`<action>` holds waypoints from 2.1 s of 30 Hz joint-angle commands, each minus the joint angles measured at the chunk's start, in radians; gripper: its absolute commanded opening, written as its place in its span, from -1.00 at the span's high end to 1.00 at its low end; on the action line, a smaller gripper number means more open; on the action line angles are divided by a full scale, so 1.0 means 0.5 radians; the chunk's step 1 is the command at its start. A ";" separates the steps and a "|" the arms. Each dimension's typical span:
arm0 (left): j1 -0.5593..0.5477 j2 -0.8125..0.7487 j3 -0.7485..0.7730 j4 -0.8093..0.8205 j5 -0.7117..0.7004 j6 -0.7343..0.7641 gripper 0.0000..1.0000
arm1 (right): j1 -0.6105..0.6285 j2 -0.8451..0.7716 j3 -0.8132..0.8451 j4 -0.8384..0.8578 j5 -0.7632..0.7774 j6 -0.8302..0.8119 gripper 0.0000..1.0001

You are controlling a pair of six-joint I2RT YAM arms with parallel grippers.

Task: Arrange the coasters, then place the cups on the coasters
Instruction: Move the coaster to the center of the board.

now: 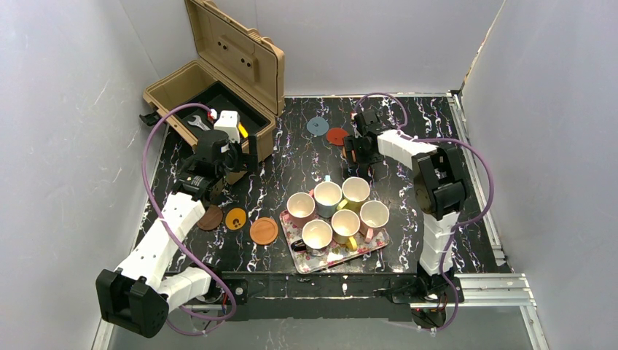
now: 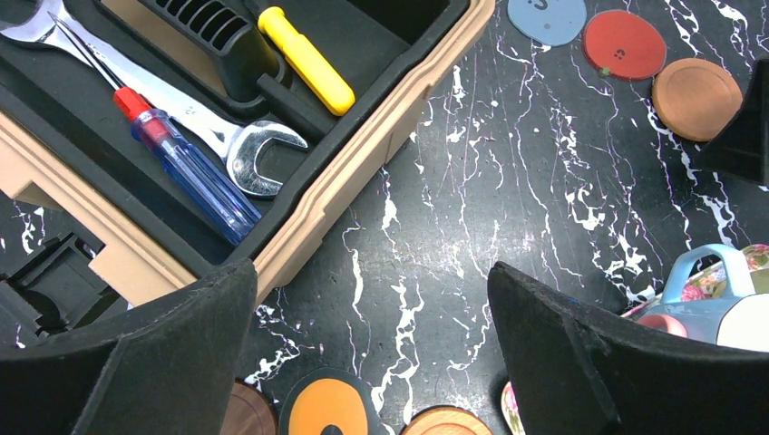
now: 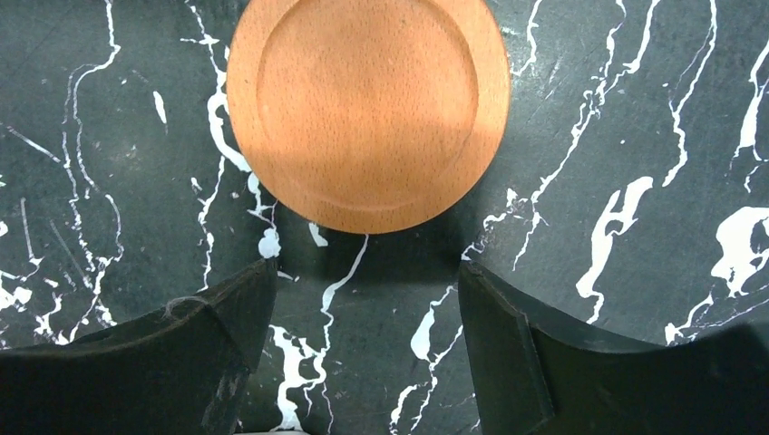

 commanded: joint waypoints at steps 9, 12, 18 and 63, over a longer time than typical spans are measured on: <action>0.008 -0.070 0.000 -0.004 -0.003 0.009 -0.94 | 0.031 0.143 0.118 -0.021 0.158 0.132 -0.59; 0.008 -0.072 0.002 -0.002 -0.009 0.012 -0.94 | 0.028 0.164 0.137 -0.019 0.209 0.158 -0.57; 0.008 -0.069 0.004 -0.005 -0.021 0.020 -0.94 | 0.029 0.208 0.178 -0.019 0.246 0.202 -0.53; 0.010 -0.103 -0.037 0.025 0.003 -0.037 -0.90 | 0.021 -0.380 -0.106 0.194 0.148 0.197 -0.95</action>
